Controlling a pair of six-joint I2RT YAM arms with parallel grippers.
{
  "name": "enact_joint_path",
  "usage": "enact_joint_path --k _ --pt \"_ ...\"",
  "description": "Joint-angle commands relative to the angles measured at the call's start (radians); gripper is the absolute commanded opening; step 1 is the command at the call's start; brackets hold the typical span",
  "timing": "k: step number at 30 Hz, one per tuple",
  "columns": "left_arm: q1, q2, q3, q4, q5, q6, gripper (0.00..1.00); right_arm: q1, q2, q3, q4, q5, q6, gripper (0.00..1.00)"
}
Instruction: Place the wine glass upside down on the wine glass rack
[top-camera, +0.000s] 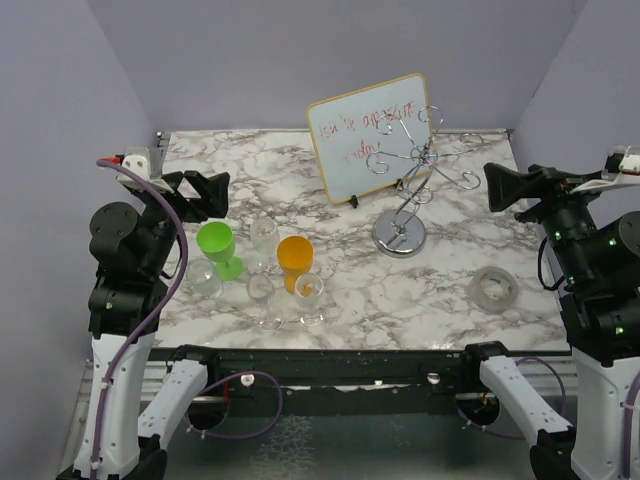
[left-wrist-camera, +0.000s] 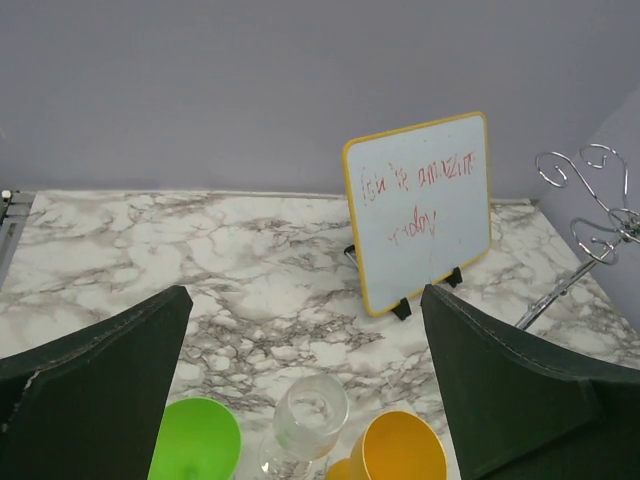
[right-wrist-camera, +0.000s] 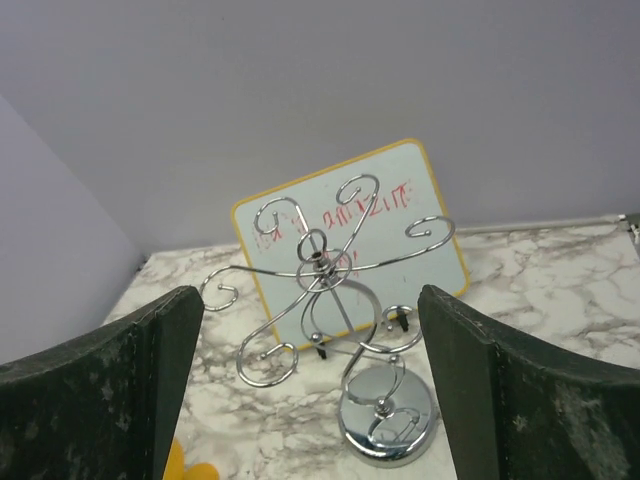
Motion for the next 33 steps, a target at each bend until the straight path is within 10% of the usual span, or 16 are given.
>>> enact_joint_path --k 1,16,22,33 --pt "-0.006 -0.001 -0.004 0.027 0.051 0.012 0.99 -0.005 0.0 -0.012 -0.102 -0.096 0.022 0.97" --pt "-0.006 0.067 -0.021 -0.004 0.511 -0.048 0.95 -0.005 -0.02 -0.009 -0.457 -0.209 0.064 0.94" --pt "-0.006 0.211 0.049 -0.217 0.409 -0.047 0.71 -0.005 0.03 -0.095 -0.516 -0.42 0.024 0.86" --pt "-0.093 0.369 0.051 -0.33 0.255 -0.048 0.39 -0.005 -0.06 -0.292 -0.342 -0.275 0.153 0.78"
